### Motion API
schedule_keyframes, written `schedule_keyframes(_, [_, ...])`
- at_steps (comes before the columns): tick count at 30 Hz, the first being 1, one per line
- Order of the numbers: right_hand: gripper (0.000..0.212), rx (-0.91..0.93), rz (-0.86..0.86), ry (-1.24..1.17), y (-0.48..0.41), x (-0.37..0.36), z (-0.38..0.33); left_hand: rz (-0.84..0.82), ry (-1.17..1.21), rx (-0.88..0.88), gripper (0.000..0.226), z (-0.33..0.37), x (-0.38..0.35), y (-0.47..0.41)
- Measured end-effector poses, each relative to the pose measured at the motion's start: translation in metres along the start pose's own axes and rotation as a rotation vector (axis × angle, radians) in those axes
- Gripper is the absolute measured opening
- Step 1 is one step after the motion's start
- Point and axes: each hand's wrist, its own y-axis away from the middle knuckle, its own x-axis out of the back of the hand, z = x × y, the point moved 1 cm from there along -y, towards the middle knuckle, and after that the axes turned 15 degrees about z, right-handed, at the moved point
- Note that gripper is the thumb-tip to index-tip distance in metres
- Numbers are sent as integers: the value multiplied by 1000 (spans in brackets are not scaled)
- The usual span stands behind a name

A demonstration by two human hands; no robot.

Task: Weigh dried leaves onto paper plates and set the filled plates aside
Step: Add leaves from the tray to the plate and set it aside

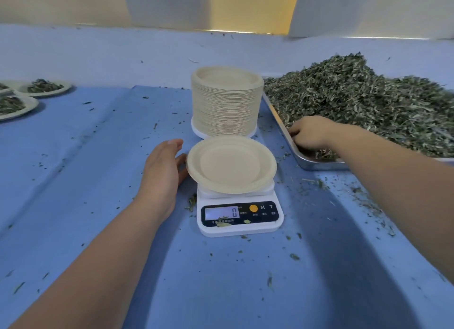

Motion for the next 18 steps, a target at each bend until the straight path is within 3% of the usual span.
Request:
schedule_keyframes(2, [30, 24, 55, -52, 12, 9, 4, 6, 11, -4, 19, 0, 1, 1])
schedule_keyframes(7, [26, -23, 386, -172, 27, 12, 13, 7, 17, -11, 19, 0, 1, 1])
schedule_keyframes(9, [44, -58, 313, -158, 28, 6, 10, 8, 22, -9, 18, 0, 1, 0])
schedule_keyframes(12, [85, -122, -24, -213, 30, -2, 1, 7, 24, -8, 18, 0, 1, -1])
schedule_keyframes(14, [102, -106, -92, -221, 37, -5, -4, 5, 24, -7, 19, -1, 0, -2])
schedule_keyframes(16, [105, -86, -65, -197, 44, -5, -6, 5, 22, -6, 19, -1, 1, -2])
schedule_keyframes(18, [95, -56, -5, -151, 53, -5, -6, 6, 24, -7, 19, -1, 0, -2])
